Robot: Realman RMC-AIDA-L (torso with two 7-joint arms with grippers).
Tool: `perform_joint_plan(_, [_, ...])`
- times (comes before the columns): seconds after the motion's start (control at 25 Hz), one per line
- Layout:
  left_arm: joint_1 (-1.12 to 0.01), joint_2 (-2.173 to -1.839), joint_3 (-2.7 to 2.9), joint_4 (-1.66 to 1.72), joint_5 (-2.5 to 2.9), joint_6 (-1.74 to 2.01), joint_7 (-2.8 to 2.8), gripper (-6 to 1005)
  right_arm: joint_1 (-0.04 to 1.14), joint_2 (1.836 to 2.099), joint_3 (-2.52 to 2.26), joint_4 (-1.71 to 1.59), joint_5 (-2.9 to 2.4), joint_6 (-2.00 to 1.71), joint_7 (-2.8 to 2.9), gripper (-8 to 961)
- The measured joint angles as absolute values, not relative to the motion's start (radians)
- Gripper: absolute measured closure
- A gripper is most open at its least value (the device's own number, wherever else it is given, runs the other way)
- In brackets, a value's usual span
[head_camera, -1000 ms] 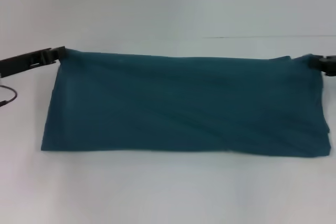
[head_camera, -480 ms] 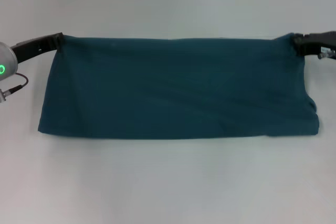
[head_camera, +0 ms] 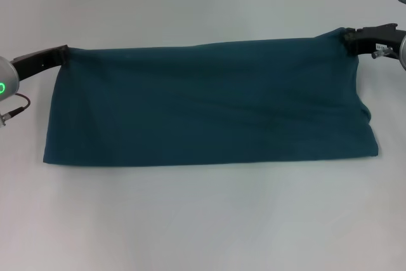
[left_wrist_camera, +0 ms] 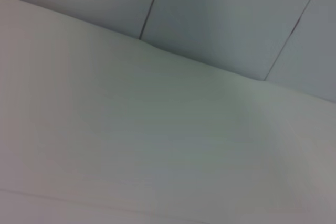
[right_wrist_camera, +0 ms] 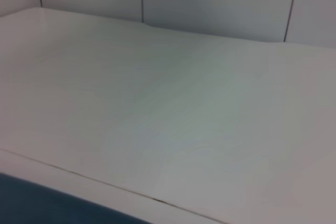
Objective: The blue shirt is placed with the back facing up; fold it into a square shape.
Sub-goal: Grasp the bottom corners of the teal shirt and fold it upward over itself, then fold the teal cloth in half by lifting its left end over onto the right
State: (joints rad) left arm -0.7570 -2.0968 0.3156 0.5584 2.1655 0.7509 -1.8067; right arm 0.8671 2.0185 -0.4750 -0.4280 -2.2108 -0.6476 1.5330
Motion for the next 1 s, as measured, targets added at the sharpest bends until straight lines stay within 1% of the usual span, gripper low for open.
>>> perform_joint_plan(0.2, [-0.762,-2.097,0.319,0.553,2.164,0.747,-1.804,882,0.869,2.021,-0.477,-0.425,-2.210,-0.637,1.532,799])
perform_joint_plan(0.44, [-0.768,-2.113,0.319,0.553,2.139,0.725,-1.792,878,0.870,2.041,-0.478,-0.425,-2.210,-0.553,1.519,779])
perform_joint_plan(0.6, [-0.768,-2.124,0.319,0.553,2.096,0.683,-1.784,875,0.867,2.060,-0.479,-0.449,-2.210,-0.504,1.512,766])
perform_joint_plan(0.72, [-0.764,-2.125,0.319,0.551,2.071,0.655,-1.781,736,0.862,2.069,-0.479,-0.469,-2.210,-0.483,1.506,756])
perform_joint_plan(0.8, [-0.761,-2.127,0.319,0.551,2.065,0.650,-1.780,643,0.858,2.068,-0.478,-0.478,-2.210,-0.481,1.511,749])
perform_joint_plan(0.84, [-0.759,-2.129,0.319,0.553,2.063,0.650,-1.780,622,0.856,2.067,-0.478,-0.481,-2.210,-0.486,1.517,746])
perform_joint_plan(0.96, [-0.752,-2.133,0.319,0.560,2.062,0.658,-1.780,558,0.845,2.058,-0.476,-0.490,-2.210,-0.516,1.555,510])
perform_joint_plan(1.0, [-0.749,-2.133,0.319,0.563,2.062,0.667,-1.780,537,0.838,2.054,-0.478,-0.495,-2.210,-0.537,1.574,464])
